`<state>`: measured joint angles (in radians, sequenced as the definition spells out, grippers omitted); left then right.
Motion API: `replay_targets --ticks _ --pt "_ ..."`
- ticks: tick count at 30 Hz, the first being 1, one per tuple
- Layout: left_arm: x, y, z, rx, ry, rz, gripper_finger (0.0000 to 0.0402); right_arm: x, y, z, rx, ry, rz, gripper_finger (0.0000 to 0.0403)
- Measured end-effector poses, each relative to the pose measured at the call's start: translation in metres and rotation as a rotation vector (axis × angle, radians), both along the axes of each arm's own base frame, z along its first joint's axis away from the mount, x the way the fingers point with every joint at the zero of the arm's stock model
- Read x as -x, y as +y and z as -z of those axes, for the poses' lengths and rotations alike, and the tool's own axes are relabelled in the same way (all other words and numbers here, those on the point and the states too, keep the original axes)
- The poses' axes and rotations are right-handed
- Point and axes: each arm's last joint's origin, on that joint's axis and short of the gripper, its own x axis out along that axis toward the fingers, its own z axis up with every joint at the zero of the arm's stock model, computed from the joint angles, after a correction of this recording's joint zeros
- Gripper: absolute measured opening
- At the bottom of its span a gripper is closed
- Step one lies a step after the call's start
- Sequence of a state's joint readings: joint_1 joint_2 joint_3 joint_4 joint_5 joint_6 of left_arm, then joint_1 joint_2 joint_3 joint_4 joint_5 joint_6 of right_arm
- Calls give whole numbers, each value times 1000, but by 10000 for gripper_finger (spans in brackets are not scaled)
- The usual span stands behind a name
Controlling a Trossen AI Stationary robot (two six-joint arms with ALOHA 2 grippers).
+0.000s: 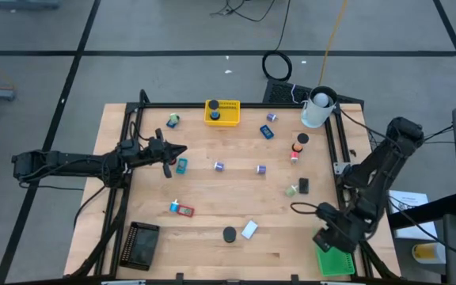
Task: Pick & Place Office items
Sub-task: Put the red digital timer into the green bin, then put the blue charger adapter into the black bin
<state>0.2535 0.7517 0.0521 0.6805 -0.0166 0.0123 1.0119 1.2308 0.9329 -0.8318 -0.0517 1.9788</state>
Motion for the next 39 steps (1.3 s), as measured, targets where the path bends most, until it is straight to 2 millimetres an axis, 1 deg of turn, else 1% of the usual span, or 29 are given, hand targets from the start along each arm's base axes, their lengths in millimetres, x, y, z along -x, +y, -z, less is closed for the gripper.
replay_targets --ticks 5,10,15,25,29,39 --pt "0 0 0 3 -1 0 31 10 10 5 2 65 89 164" --pt "0 0 0 3 -1 0 31 9 19 17 25 113 163 164" --pt "0 0 0 4 0 0 31 5 27 30 70 124 143 164" --pt "0 0 0 4 4 0 31 1 35 51 145 182 141 164" --pt "0 0 0 4 3 0 31 2 36 55 155 214 134 171" --pt "0 0 0 3 3 0 31 -3 36 57 146 204 118 205"
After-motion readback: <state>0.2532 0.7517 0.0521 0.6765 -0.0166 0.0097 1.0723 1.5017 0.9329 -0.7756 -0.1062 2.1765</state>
